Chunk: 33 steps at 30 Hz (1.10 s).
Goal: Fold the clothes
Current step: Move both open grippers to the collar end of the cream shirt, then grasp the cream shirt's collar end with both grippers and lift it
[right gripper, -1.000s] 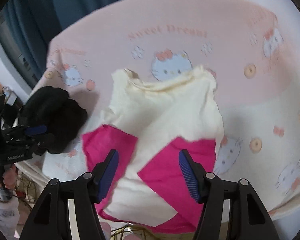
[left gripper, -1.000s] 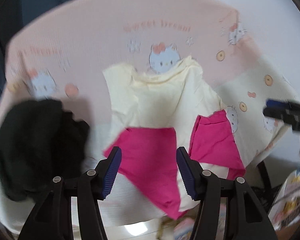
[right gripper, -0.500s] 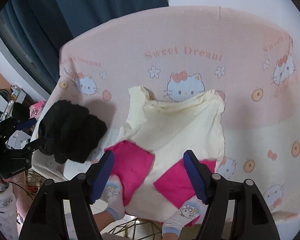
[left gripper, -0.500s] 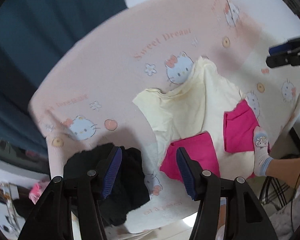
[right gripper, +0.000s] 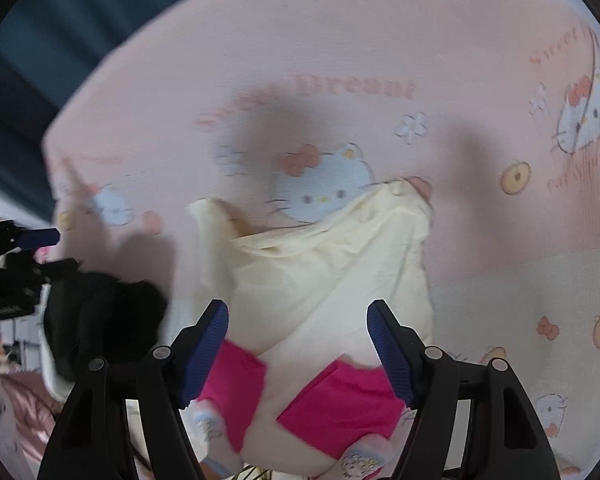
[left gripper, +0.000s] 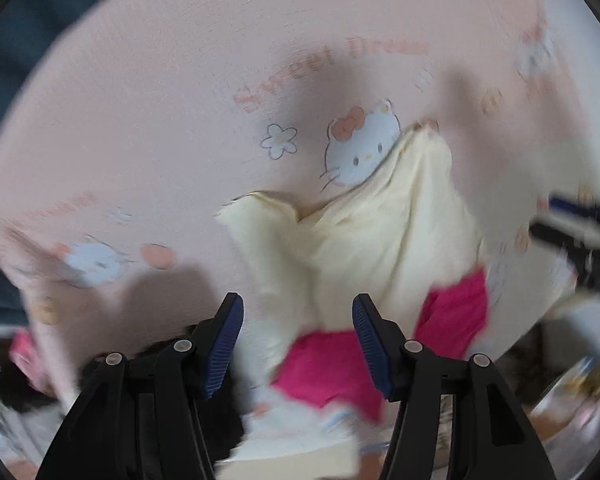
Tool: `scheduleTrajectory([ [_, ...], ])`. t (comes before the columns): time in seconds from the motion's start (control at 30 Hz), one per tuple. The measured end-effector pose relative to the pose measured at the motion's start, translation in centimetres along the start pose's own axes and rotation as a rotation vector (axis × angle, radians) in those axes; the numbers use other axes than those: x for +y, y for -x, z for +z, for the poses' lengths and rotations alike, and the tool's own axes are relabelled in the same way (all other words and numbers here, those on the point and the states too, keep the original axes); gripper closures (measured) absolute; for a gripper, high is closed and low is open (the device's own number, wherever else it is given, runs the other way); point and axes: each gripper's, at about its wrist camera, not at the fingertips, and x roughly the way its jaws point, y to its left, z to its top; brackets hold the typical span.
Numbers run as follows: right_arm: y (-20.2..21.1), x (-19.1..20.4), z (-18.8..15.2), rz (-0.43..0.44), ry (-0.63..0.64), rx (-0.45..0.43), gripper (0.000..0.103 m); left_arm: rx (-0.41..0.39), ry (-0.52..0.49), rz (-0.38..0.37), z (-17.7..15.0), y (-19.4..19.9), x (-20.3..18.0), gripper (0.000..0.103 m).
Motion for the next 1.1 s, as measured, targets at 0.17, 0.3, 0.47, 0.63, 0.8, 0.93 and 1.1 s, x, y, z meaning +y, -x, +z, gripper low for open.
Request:
scheduleTrajectory([
  [0.17,-4.8,-2.8,3.2,0.041,-0.147,0.009,0.032,0.162,0.254,-0.159,3.7,-9.3,3.4,0.049],
  [0.3,-9.1,-3.2,6.2,0.067,-0.187,0.067,0.032,0.213,0.401,-0.196,4.6,-13.4,6.1,0.049],
  [0.47,-14.0,-4.1,9.3,0.117,-0.274,0.131,0.032,0.304,0.436,-0.199,6.8,-17.1,6.6,0.049],
  [0.63,-19.2,-6.6,11.3,0.059,-0.42,0.265,0.032,0.395,0.495,-0.238,8.2,-22.6,6.1,0.049],
  [0.8,-22.2,-8.9,10.7,0.059,-0.418,0.209,0.032,0.269,0.533,-0.39,7.3,-25.1,6.2,0.049],
  [0.93,-23.2,-9.8,7.5,0.108,-0.337,0.037,0.032,0.106,0.506,-0.469,5.6,-26.1,5.8,0.049],
  [1.1,-25.8,-12.5,3.8,0.23,-0.434,-0.018,0.032,0.067,0.598,-0.485,3.9,-27.9,7.1,0.049],
])
